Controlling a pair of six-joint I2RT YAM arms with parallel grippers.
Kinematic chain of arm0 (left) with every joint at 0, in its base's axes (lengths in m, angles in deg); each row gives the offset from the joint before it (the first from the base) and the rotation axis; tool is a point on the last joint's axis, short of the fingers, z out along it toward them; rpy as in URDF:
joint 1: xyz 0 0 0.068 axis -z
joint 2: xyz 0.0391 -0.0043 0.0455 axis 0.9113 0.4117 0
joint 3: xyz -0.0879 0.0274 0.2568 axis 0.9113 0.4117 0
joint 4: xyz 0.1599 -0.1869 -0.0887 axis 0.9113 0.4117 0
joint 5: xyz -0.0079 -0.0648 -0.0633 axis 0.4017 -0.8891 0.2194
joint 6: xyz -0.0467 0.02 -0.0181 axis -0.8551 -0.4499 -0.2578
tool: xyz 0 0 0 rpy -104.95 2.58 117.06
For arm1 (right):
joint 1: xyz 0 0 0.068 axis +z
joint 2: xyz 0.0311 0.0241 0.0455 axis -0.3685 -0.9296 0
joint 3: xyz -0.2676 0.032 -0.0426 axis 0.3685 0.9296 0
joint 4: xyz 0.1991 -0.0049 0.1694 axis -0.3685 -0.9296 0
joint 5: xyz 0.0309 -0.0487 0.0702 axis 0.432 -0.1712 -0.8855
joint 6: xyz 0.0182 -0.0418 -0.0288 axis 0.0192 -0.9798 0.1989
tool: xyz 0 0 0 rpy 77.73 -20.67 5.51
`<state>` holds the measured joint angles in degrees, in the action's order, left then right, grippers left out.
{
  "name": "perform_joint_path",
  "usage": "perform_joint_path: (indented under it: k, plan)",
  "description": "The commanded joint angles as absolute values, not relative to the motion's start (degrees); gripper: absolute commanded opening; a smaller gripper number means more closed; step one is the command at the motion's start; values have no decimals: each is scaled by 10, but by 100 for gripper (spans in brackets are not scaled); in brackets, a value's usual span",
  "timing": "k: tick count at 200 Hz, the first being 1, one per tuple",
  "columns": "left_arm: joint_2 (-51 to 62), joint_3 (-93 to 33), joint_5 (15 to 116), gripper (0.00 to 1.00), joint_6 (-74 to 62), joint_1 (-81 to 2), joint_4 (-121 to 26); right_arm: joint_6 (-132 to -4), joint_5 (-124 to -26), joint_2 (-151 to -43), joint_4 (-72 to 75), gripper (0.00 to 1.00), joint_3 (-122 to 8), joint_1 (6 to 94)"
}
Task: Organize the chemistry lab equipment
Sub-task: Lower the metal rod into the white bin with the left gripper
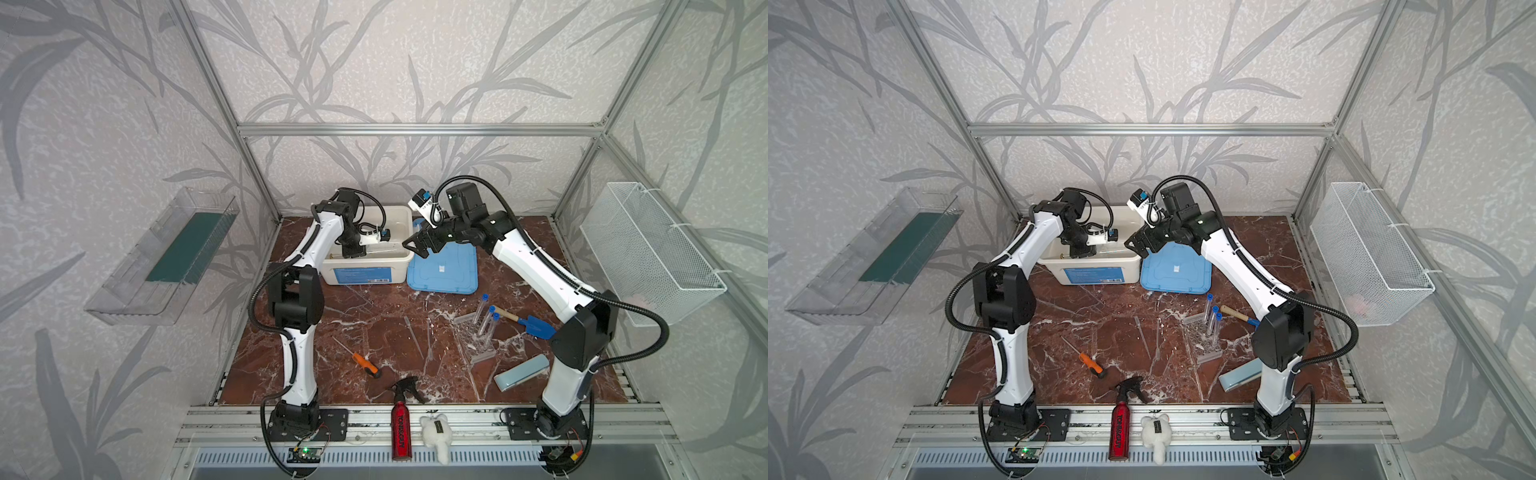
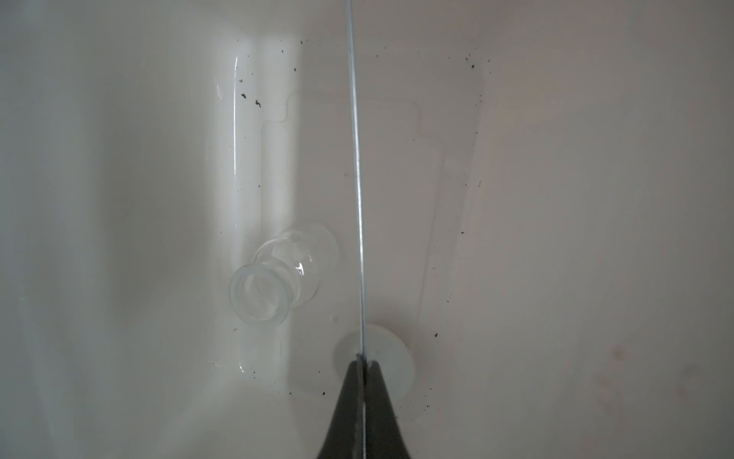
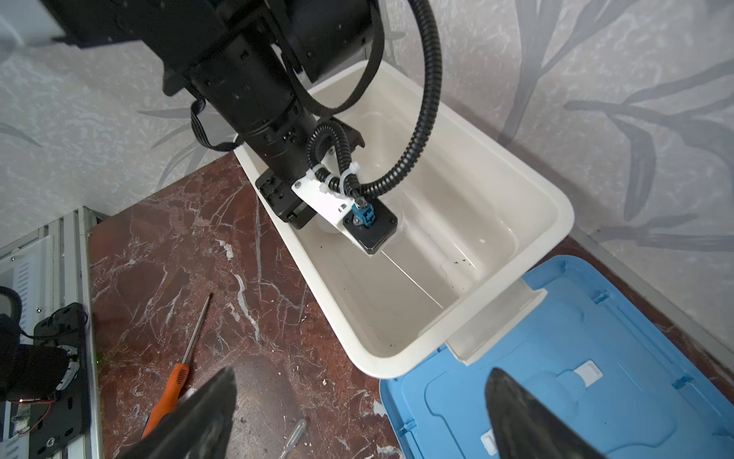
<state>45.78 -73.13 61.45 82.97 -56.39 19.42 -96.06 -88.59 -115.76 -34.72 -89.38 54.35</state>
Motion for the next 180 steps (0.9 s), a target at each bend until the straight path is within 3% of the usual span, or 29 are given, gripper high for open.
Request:
perform_joint_path:
  k: [1,154,164,180]
  plan:
    - [464,-736,611,0,851,-566,214,-979,-880,-1174,-377,95,-929,551]
    - [558,-773,631,0,806,-555,232,-906,-854,-1286,-378,95,-1018,583]
    - [560,-772,634,5,799,-555,224,-904,-856,-1290,-377,95,-1021,584]
    - [560,-771,628,5,793,-555,220,-902,-858,-1292,-376,95,-1019,584]
